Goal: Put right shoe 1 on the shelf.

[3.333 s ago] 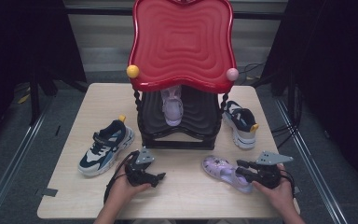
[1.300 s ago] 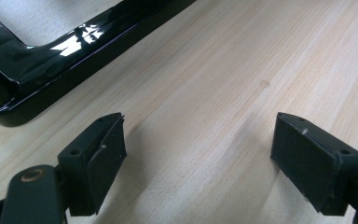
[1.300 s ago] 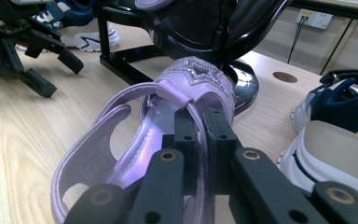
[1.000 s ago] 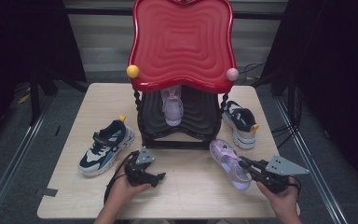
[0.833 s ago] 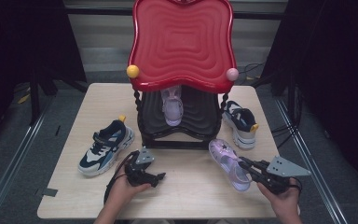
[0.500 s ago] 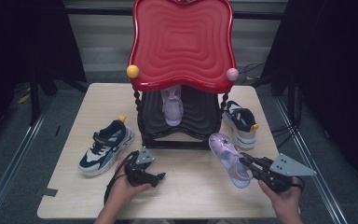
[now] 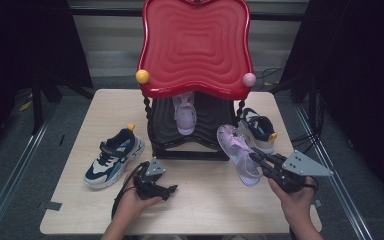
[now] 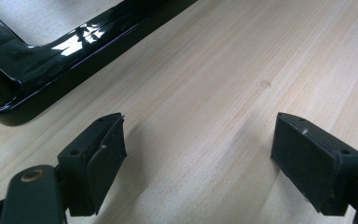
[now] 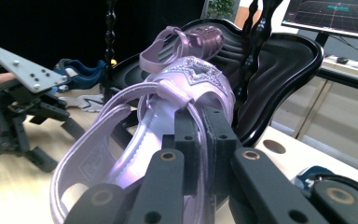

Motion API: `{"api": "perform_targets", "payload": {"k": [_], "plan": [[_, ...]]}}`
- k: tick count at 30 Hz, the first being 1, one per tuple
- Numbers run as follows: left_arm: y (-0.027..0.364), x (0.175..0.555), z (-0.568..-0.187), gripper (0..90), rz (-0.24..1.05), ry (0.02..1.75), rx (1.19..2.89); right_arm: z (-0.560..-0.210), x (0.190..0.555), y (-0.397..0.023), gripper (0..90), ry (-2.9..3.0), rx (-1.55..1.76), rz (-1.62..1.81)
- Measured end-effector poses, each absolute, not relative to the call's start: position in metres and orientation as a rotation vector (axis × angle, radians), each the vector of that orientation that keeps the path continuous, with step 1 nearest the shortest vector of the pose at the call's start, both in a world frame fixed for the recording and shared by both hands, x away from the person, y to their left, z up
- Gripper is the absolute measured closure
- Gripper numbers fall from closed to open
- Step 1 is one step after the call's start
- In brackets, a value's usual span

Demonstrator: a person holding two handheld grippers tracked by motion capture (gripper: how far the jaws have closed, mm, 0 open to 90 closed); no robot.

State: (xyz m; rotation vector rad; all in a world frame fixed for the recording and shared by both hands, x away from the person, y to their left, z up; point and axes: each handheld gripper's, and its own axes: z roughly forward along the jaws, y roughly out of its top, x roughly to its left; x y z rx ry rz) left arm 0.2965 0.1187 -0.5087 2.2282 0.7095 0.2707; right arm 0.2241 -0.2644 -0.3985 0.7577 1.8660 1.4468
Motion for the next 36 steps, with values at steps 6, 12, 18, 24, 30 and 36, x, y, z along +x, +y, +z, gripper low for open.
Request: {"api": "perform_targets", "payload": {"k": [6, 12, 18, 24, 30, 36], "plan": [[0.119, 0.296, -0.509, 17.0, 0.271, 0.709, 2.229, -0.395, 0.233, -0.252, 85.2, 1.835, 0.762, 1.451], [0.119, 0.297, -0.509, 17.0, 0.267, 0.707, 2.228, -0.388, 0.239, -0.238, 85.2, 1.812, 0.74, 1.443], [0.119, 0.297, -0.509, 17.0, 0.267, 0.707, 2.228, -0.382, 0.248, -0.226, 85.2, 1.783, 0.761, 1.421], [0.119, 0.297, -0.509, 17.0, 0.267, 0.707, 2.228, -0.381, 0.257, -0.215, 85.2, 1.743, 0.785, 1.405], [0.119, 0.297, -0.509, 17.0, 0.267, 0.708, 2.227, -0.382, 0.267, -0.203, 85.2, 1.714, 0.809, 1.39], [0.119, 0.297, -0.509, 17.0, 0.266, 0.708, 2.227, -0.381, 0.277, -0.192, 85.2, 1.681, 0.814, 1.35]]}}
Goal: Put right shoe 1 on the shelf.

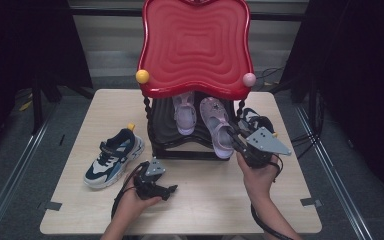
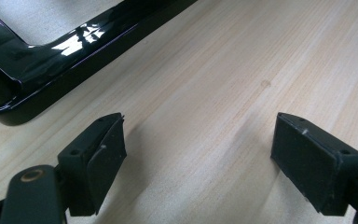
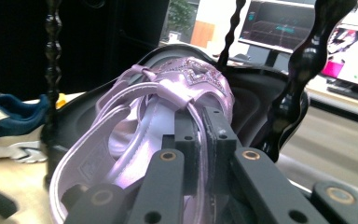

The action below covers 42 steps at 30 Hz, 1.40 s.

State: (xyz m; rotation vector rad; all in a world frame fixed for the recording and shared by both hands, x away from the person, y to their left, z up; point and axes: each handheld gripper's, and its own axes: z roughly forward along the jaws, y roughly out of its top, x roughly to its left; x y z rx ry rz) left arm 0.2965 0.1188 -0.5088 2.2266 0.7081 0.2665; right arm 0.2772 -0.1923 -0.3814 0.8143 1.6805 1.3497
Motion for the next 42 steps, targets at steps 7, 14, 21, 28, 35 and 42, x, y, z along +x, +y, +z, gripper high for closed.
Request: {"api": "perform_targets", "payload": {"k": [7, 14, 21, 28, 35, 42], "plan": [[0.119, 0.297, -0.509, 17.0, 0.267, 0.704, 2.231, -0.38, 0.288, -0.183, 85.2, 1.652, 0.844, 1.319], [0.119, 0.296, -0.508, 17.0, 0.268, 0.706, 2.235, -0.382, 0.297, -0.179, 85.2, 1.607, 0.886, 1.314], [0.119, 0.296, -0.508, 17.0, 0.268, 0.705, 2.236, -0.38, 0.307, -0.173, 85.2, 1.557, 0.906, 1.29], [0.119, 0.296, -0.508, 17.0, 0.268, 0.706, 2.236, -0.38, 0.318, -0.163, 85.1, 1.546, 0.915, 1.269], [0.12, 0.296, -0.508, 17.0, 0.268, 0.705, 2.238, -0.382, 0.325, -0.155, 85.1, 1.546, 0.904, 1.23], [0.12, 0.296, -0.508, 16.8, 0.267, 0.705, 2.238, -0.384, 0.333, -0.152, 85.1, 1.533, 0.914, 1.209]]}}
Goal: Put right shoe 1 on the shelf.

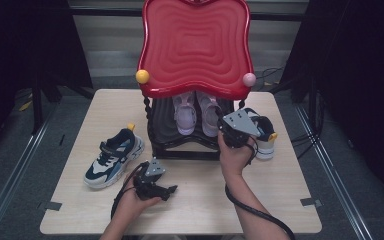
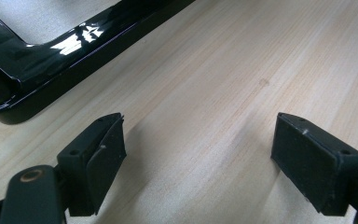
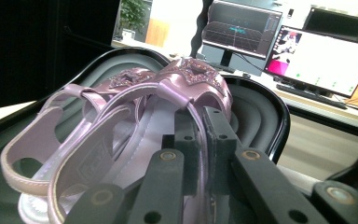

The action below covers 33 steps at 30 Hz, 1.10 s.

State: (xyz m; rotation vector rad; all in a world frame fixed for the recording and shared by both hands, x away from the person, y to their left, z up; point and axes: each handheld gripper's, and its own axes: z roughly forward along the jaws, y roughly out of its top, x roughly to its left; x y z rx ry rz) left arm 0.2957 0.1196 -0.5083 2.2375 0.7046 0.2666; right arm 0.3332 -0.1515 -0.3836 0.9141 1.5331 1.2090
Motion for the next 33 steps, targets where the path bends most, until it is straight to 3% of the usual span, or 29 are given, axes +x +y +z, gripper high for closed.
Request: {"api": "perform_targets", "payload": {"k": [33], "plan": [[0.12, 0.296, -0.508, 16.4, 0.265, 0.703, 2.24, -0.403, 0.36, -0.133, 84.9, 1.475, 0.995, 1.127]]}}
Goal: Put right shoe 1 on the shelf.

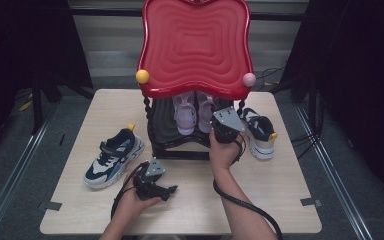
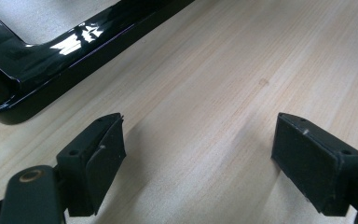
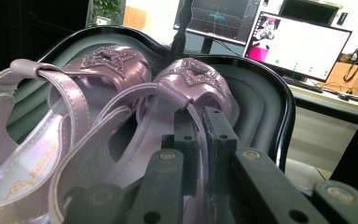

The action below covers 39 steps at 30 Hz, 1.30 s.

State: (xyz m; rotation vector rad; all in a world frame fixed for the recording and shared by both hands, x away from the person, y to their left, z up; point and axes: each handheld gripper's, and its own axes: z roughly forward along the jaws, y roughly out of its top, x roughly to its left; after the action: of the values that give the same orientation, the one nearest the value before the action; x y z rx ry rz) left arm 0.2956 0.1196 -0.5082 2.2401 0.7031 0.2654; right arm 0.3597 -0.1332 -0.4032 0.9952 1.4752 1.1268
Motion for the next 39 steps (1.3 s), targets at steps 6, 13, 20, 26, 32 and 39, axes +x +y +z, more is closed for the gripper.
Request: {"api": "perform_targets", "payload": {"k": [6, 13, 20, 26, 32, 39], "plan": [[0.119, 0.296, -0.508, 16.4, 0.266, 0.704, 2.24, -0.406, 0.363, -0.129, 84.8, 1.488, 0.977, 1.101], [0.119, 0.295, -0.508, 16.4, 0.268, 0.703, 2.24, -0.41, 0.361, -0.127, 84.4, 1.51, 0.955, 1.088], [0.119, 0.295, -0.508, 16.4, 0.268, 0.703, 2.24, -0.416, 0.359, -0.128, 83.5, 1.534, 0.97, 1.09], [0.119, 0.295, -0.508, 16.4, 0.267, 0.703, 2.24, -0.417, 0.358, -0.13, 82.4, 1.552, 0.954, 1.086], [0.119, 0.295, -0.508, 16.4, 0.267, 0.703, 2.241, -0.417, 0.359, -0.131, 78.0, 1.561, 0.959, 1.094], [0.119, 0.295, -0.508, 16.4, 0.267, 0.703, 2.241, -0.414, 0.357, -0.131, 67.2, 1.576, 0.933, 1.113]]}}
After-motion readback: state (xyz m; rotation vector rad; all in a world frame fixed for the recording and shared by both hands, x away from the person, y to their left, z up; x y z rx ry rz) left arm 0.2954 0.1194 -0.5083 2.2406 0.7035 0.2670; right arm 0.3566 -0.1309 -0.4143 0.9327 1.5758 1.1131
